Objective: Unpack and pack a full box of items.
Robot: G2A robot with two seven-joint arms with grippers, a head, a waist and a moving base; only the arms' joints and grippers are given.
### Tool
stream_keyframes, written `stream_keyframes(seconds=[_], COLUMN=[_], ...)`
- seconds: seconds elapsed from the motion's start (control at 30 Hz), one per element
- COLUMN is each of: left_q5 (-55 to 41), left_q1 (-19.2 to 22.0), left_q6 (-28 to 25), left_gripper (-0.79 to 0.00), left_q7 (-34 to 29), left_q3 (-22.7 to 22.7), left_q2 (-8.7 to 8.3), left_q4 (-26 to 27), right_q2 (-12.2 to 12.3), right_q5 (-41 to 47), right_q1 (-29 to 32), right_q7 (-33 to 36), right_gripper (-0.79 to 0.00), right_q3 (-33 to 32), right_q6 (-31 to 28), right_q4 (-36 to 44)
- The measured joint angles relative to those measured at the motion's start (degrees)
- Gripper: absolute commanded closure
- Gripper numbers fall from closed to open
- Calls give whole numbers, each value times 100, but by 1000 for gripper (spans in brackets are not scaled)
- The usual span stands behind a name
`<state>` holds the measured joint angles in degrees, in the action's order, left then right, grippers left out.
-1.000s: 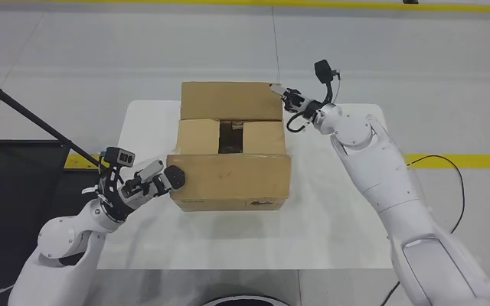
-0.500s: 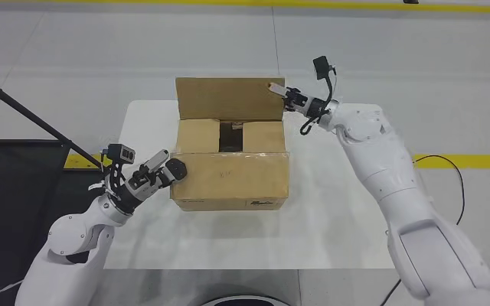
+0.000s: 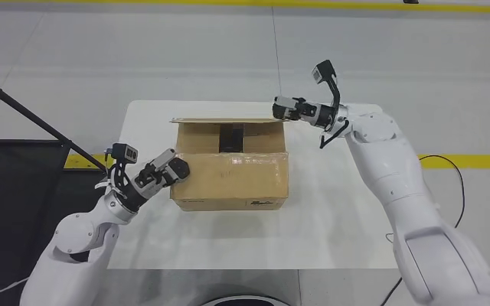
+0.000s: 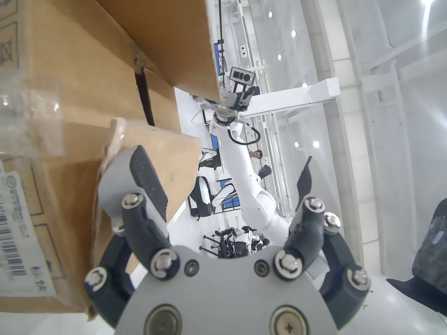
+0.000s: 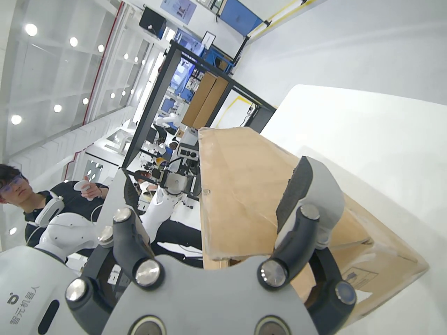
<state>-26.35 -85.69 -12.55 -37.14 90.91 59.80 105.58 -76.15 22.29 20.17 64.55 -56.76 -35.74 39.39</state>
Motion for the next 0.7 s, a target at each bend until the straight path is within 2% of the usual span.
stream_keyframes(seconds=[0.43, 0.7], left_q5=[620, 909], left_q1=[117, 108], left_q6=[26, -37], left_gripper=[-785, -785], left_q7=[413, 598], left_q3=[-354, -445], left_q2=[53, 76], left_q4=[-19, -10], right_q2=[322, 452], right_q5=[-162, -248], right_q1=[1038, 1518], right_q7=[354, 497], right_gripper=[-785, -785], right_q3=[-378, -552], right_q6=[1304, 1659], right_q4=[1799, 2594])
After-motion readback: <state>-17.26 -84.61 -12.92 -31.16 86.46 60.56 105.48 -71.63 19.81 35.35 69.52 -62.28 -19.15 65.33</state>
